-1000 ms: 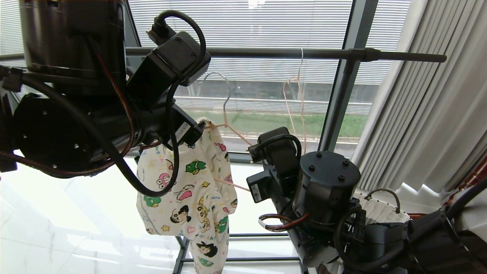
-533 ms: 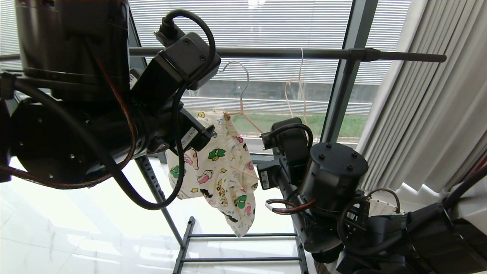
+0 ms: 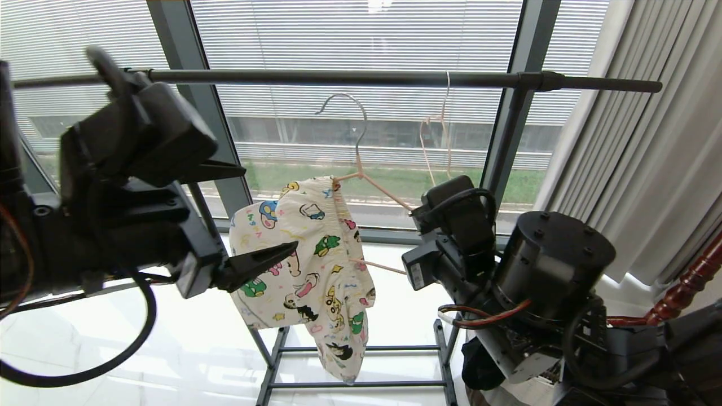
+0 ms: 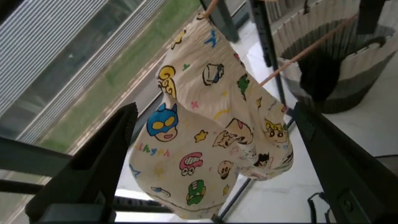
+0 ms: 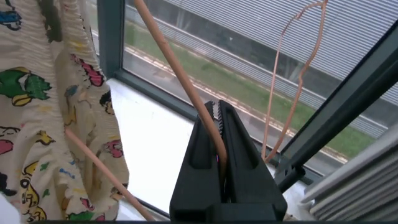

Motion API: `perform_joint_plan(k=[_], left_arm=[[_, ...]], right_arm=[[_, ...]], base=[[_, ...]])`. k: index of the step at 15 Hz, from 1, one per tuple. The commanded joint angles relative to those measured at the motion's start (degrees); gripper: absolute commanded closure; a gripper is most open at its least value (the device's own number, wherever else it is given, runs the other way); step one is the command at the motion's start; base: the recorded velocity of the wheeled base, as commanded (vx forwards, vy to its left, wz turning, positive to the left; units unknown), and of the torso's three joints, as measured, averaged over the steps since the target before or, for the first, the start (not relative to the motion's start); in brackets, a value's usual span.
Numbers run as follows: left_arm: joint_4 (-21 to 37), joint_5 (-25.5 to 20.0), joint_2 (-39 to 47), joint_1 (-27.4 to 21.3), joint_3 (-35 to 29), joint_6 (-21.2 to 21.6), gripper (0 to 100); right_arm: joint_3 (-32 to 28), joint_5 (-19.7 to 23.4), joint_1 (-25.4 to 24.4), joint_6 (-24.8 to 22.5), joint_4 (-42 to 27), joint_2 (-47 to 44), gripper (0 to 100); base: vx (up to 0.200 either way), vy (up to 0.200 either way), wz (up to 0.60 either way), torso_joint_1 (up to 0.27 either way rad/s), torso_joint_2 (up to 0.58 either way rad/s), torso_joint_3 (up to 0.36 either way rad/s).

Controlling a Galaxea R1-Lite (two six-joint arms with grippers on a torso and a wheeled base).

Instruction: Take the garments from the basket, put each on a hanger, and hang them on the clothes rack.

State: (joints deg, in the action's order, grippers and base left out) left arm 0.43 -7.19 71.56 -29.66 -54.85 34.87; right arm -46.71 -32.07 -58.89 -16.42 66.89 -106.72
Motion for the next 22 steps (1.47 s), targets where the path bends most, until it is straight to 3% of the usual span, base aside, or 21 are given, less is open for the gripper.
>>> perform_joint_plan(k=[1, 5, 12, 17, 18, 22], left_arm=[[-0.1, -7.8, -7.0, 7.3, 4.6, -0.2, 0], [-0.1, -14.3, -6.1, 8.2, 6.7, -0.2, 0], [-0.1, -17.8, -4.2, 3.6, 11.0, -0.2, 0], [-0.8, -18.1, -3.2, 3.6, 12.2, -0.3, 0], [-0.9, -18.2, -3.4, 3.6, 12.2, -0.3, 100], [-0.9, -18.1, -3.5, 3.7, 12.1, -0.1, 100]], right_arm=[[3.8, 2.1, 0.3, -0.5, 1.2, 4.1, 100], [8.7, 5.8, -1.8, -3.5, 4.6, 6.5, 100], [12.7, 6.2, -11.3, -5.0, 5.3, 7.0, 100], [15.2, 6.3, -14.6, -5.1, 9.2, 7.1, 100], [16.1, 6.3, -14.6, -5.3, 9.8, 7.4, 100], [16.7, 6.3, -14.6, -5.9, 10.5, 7.4, 100]], base=[[0.000, 0.000, 0.00, 0.000, 0.00, 0.000], [0.000, 0.000, 0.00, 0.000, 0.00, 0.000], [0.000, 0.000, 0.00, 0.000, 0.00, 0.000], [0.000, 0.000, 0.00, 0.000, 0.00, 0.000], [0.000, 0.000, 0.00, 0.000, 0.00, 0.000], [0.000, 0.000, 0.00, 0.000, 0.00, 0.000]])
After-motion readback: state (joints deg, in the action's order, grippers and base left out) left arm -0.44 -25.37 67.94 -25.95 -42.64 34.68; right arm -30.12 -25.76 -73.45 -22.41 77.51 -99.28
